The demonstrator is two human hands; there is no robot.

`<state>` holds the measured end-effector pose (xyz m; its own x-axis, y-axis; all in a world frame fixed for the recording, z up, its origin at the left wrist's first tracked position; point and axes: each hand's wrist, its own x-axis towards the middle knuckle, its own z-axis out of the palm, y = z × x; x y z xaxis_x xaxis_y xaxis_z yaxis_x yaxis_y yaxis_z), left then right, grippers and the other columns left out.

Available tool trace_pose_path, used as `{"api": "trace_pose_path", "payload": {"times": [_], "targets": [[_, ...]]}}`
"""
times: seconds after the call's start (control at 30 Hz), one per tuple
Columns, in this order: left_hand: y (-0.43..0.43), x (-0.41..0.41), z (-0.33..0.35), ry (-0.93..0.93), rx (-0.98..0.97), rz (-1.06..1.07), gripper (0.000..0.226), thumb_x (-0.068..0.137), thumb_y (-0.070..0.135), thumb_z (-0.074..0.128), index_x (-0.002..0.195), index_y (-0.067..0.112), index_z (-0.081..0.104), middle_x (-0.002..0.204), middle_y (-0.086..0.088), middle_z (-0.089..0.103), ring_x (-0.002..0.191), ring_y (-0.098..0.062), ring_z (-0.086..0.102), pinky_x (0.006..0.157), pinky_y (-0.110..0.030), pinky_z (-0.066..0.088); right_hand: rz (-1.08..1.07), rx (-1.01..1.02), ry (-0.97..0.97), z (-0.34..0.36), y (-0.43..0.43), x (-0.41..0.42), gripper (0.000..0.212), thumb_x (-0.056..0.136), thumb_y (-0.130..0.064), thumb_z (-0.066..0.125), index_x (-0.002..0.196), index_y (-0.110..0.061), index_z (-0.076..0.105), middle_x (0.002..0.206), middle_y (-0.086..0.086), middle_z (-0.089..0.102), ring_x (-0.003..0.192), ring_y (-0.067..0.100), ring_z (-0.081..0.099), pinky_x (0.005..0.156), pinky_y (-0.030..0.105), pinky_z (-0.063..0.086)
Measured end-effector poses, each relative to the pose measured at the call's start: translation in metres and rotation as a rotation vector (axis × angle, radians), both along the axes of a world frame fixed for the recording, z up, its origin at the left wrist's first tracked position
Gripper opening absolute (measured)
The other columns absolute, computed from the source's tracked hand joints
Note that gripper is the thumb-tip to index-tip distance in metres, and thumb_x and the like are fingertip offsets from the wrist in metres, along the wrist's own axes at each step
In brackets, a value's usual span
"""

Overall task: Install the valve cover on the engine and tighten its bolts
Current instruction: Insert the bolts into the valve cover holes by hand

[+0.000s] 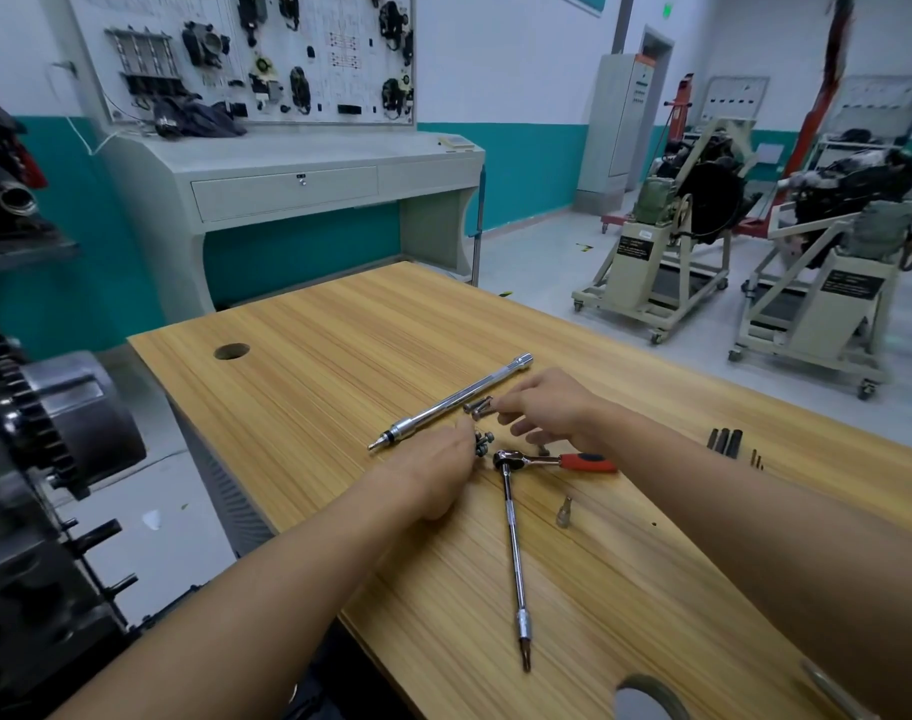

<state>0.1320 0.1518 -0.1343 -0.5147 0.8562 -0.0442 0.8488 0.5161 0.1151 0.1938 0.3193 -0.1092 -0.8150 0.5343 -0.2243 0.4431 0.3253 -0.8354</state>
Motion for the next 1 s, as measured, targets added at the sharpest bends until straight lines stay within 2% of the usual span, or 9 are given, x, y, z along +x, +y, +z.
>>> {"api": "trace_pose_path", "payload": {"times": [0.2, 0.33, 0.4, 0.43, 0.5, 0.6, 0.77, 0.9, 1.0], "targets": [[0.005, 0.011, -0.003, 0.019, -0.034, 0.098, 0.028, 0.098, 0.007, 0.053, 0.124, 0.009, 0.043, 0.118, -0.013, 0.058, 0.104, -0.029, 0.061, 0.074, -0.034, 0.045, 0.037, 0.001, 0.01, -0.003, -0.009, 0.003, 0.015, 0.09, -0.026, 0.068, 0.081, -0.016, 0.076, 0.083, 0.004, 0.071, 0.07, 0.016, 0.063, 0.055, 0.025, 0.049], [0.004, 0.01, 0.0, -0.047, -0.006, 0.191, 0.038, 0.097, 0.006, 0.054, 0.132, 0.007, 0.039, 0.11, -0.009, 0.056, 0.087, -0.022, 0.053, 0.069, -0.032, 0.044, 0.054, 0.043, 0.029, 0.001, -0.015, 0.005, 0.014, 0.09, -0.026, 0.069, 0.083, -0.016, 0.076, 0.085, 0.003, 0.071, 0.072, 0.015, 0.062, 0.052, 0.023, 0.048], [-0.005, 0.004, 0.004, -0.257, 0.08, 0.253, 0.048, 0.098, 0.009, 0.054, 0.141, 0.005, 0.034, 0.099, -0.003, 0.054, 0.085, -0.019, 0.052, 0.071, -0.031, 0.043, 0.08, 0.075, 0.056, 0.005, -0.018, 0.005, 0.01, 0.089, -0.023, 0.07, 0.089, -0.015, 0.076, 0.088, 0.004, 0.07, 0.07, 0.014, 0.06, 0.049, 0.021, 0.047], [-0.013, 0.002, 0.007, -0.422, 0.187, 0.273, 0.038, 0.1, 0.011, 0.051, 0.136, 0.008, 0.04, 0.096, -0.003, 0.053, 0.084, -0.019, 0.051, 0.072, -0.032, 0.042, 0.109, 0.09, 0.071, 0.008, -0.022, 0.004, 0.01, 0.089, -0.023, 0.071, 0.094, -0.015, 0.075, 0.09, 0.005, 0.071, 0.069, 0.013, 0.06, 0.049, 0.02, 0.046], [-0.036, 0.001, 0.02, -0.738, 0.462, 0.31, 0.011, 0.102, 0.013, 0.047, 0.111, 0.015, 0.052, 0.088, -0.004, 0.053, 0.075, -0.018, 0.047, 0.066, -0.034, 0.04, 0.2, 0.068, 0.098, 0.018, -0.036, 0.0, 0.016, 0.09, -0.027, 0.07, 0.103, -0.018, 0.074, 0.087, 0.001, 0.072, 0.068, 0.013, 0.06, 0.052, 0.021, 0.047], [-0.085, 0.004, 0.048, -0.917, 0.731, 0.367, 0.009, 0.106, 0.013, 0.046, 0.112, 0.011, 0.053, 0.08, -0.003, 0.051, 0.062, -0.013, 0.041, 0.054, -0.028, 0.035, 0.38, -0.135, 0.217, 0.044, -0.079, -0.015, 0.019, 0.096, -0.026, 0.062, 0.102, -0.012, 0.074, 0.079, 0.002, 0.071, 0.066, 0.014, 0.062, 0.055, 0.023, 0.048], [-0.194, 0.033, 0.115, -0.811, 1.036, 0.342, 0.015, 0.108, 0.007, 0.042, 0.095, 0.014, 0.045, 0.065, 0.003, 0.047, 0.047, -0.004, 0.036, 0.045, -0.019, 0.029, 0.714, -0.334, 0.437, 0.112, -0.184, -0.029, 0.019, 0.091, -0.026, 0.065, 0.093, -0.008, 0.073, 0.077, 0.007, 0.069, 0.064, 0.013, 0.06, 0.055, 0.02, 0.047], [-0.266, 0.077, 0.16, -0.735, 1.207, 0.329, 0.021, 0.107, 0.003, 0.043, 0.091, 0.016, 0.043, 0.053, 0.011, 0.04, 0.04, -0.001, 0.033, 0.037, -0.014, 0.03, 1.044, -0.532, 0.526, 0.164, -0.255, -0.018, 0.031, 0.082, -0.023, 0.065, 0.104, -0.001, 0.067, 0.087, 0.009, 0.066, 0.07, 0.013, 0.06, 0.059, 0.021, 0.05], [-0.296, 0.099, 0.187, -0.679, 1.223, 0.319, 0.018, 0.106, 0.005, 0.046, 0.092, 0.016, 0.046, 0.062, 0.004, 0.037, 0.043, -0.003, 0.032, 0.038, -0.015, 0.03, 1.145, -0.66, 0.574, 0.186, -0.282, -0.01, 0.034, 0.085, -0.015, 0.059, 0.113, 0.004, 0.061, 0.085, 0.009, 0.064, 0.066, 0.012, 0.062, 0.056, 0.018, 0.054]]}}
